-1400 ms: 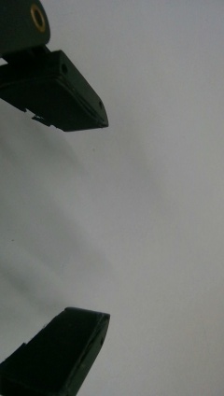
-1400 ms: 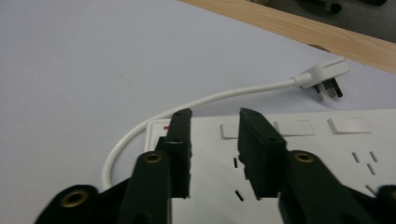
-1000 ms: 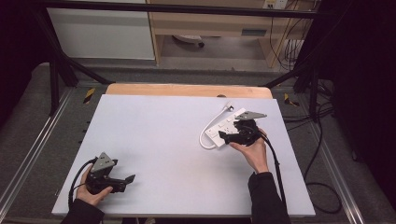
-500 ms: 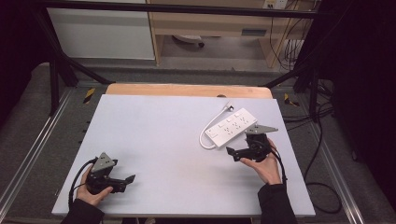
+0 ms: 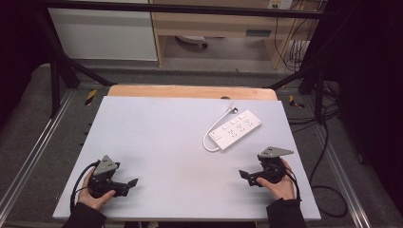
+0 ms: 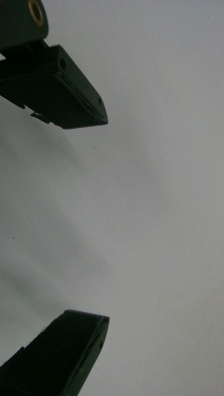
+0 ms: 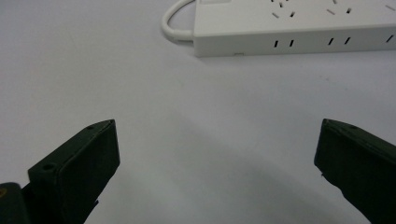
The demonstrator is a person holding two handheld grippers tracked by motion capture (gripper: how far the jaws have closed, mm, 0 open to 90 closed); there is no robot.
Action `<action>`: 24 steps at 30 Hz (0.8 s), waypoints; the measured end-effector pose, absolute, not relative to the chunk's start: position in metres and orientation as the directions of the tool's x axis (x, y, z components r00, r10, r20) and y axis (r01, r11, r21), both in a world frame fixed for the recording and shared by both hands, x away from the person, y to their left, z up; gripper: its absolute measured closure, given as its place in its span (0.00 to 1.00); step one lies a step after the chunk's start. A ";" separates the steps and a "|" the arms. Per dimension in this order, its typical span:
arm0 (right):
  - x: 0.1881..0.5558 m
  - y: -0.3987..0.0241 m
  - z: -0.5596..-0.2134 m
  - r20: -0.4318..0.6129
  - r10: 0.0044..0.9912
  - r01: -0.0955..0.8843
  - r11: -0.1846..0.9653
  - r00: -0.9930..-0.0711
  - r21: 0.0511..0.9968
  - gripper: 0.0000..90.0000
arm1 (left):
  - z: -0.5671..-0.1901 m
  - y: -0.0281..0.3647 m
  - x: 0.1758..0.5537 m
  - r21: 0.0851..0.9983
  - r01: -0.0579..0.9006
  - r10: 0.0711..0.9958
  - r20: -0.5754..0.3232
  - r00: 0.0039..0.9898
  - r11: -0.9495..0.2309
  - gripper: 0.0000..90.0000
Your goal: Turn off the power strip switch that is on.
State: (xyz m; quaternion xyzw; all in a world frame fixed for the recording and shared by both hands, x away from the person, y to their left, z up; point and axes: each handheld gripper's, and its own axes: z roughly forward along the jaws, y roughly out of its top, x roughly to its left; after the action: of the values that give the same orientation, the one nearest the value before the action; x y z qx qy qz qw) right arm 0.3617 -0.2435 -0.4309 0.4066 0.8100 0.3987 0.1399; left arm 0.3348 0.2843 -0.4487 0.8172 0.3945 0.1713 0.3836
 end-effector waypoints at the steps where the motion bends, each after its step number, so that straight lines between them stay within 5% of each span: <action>1: 0.359 -0.246 -0.432 0.104 0.767 0.550 0.352 -0.634 0.757 0.01 | -0.449 0.284 0.335 0.762 0.513 0.776 -0.023 0.630 -0.394 0.05; 24: 0.338 -0.277 -0.455 0.118 0.778 0.580 0.348 -0.617 0.737 0.01 | -0.448 0.282 0.334 0.761 0.508 0.766 -0.024 0.643 -0.403 0.04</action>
State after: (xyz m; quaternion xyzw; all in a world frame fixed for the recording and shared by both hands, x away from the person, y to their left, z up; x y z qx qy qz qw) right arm 0.3376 -0.2770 -0.4551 0.4185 0.8109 0.3885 0.1277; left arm 0.3336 0.2822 -0.4477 0.8208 0.3881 0.1674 0.3843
